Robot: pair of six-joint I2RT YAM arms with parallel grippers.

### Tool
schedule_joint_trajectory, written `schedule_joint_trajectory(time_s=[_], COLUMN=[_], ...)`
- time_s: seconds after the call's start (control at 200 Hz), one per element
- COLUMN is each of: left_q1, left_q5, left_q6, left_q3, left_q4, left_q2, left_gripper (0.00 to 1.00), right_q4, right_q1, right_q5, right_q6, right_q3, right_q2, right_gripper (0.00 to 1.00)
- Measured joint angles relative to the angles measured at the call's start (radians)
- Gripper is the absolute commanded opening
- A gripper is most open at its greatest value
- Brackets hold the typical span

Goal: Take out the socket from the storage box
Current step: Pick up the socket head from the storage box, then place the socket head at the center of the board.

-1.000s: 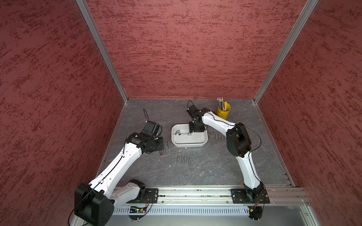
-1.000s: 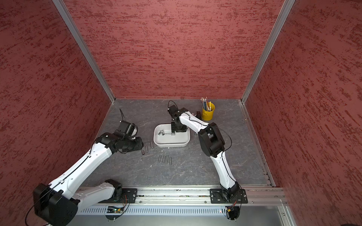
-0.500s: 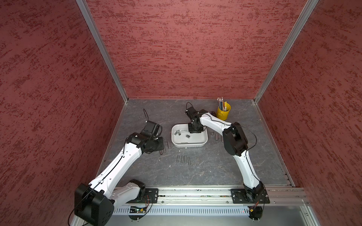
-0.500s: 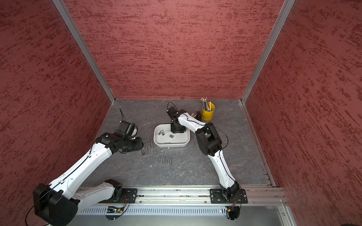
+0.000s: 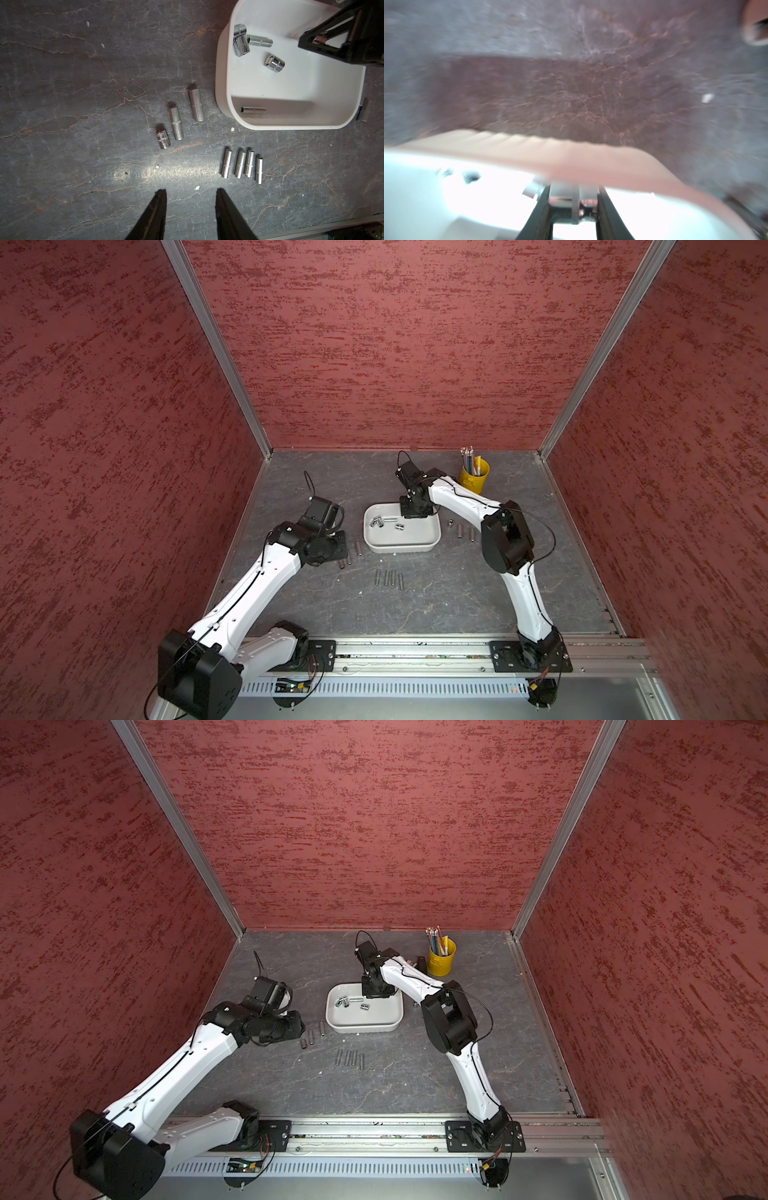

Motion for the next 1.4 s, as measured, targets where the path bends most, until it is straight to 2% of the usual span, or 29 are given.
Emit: schedule_joint_trajectory(time_s=[0.155, 0.316, 0.466, 0.636, 0.772, 0.907, 1.398], left_q1=[-0.001, -0.007, -0.011, -0.011, -0.012, -0.012, -0.016], left_q5=[-0.003, -0.005, -0.006, -0.006, -0.006, -0.006, -0.006], left_q6=[0.000, 0.000, 0.000, 0.000, 0.000, 0.000, 0.000], left_q3=[0.000, 0.000, 0.000, 0.000, 0.000, 0.000, 0.000], left_q4=[0.000, 0.000, 0.000, 0.000, 0.000, 0.000, 0.000], left_q2=[0.000, 0.000, 0.000, 0.000, 0.000, 0.000, 0.002], left_gripper=[0.42, 0.42, 0.42, 0.42, 0.42, 0.42, 0.42], right_q4=[-0.008, -0.006, 0.008, 0.036, 0.067, 0.103, 0.202], right_q1=[-0.005, -0.059, -0.196, -0.369, -0.462, -0.517, -0.522], right_q5=[0.005, 0.016, 0.031, 0.033, 0.019, 0.011, -0.024], right_q6=[-0.026, -0.048, -0.058, -0.055, -0.050, -0.051, -0.062], right_q3=[-0.060, -0.225, -0.447, -0.699, -0.856, -0.938, -0.957], right_q2=[-0.181, -0.395, -0.568, -0.682, -0.713, -0.704, -0.587], right_gripper=[0.20, 0.20, 0.20, 0.20, 0.20, 0.20, 0.29])
